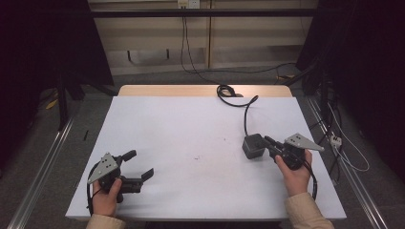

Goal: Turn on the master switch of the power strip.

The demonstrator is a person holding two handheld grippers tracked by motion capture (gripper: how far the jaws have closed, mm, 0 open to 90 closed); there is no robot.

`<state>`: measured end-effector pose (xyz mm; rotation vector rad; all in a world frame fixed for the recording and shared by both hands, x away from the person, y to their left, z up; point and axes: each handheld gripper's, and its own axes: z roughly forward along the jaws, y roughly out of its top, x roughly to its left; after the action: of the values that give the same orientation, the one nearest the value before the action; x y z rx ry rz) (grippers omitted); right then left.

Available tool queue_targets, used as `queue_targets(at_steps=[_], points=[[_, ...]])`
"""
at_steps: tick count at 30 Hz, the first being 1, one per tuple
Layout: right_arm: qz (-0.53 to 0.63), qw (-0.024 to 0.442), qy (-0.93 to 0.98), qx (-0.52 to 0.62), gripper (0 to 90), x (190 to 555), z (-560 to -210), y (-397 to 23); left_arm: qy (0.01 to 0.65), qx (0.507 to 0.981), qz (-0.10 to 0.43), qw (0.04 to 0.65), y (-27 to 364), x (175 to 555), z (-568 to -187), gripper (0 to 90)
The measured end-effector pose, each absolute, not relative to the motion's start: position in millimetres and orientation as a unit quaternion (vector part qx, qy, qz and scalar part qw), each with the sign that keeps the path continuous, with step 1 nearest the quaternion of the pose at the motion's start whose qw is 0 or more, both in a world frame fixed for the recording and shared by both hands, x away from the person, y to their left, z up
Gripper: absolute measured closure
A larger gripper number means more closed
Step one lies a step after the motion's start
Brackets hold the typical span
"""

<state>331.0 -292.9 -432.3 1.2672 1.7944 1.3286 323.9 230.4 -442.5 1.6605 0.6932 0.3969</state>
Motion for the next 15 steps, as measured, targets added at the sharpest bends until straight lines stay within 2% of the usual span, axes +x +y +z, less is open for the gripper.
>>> queue_targets(at_steps=[15], points=[[0.492, 0.279, 0.677, 0.471, 87.8, 334.1, -430.6, -291.0, 0.299, 0.72, 0.172, 0.602, 230.0, 323.9, -442.5, 2.7]])
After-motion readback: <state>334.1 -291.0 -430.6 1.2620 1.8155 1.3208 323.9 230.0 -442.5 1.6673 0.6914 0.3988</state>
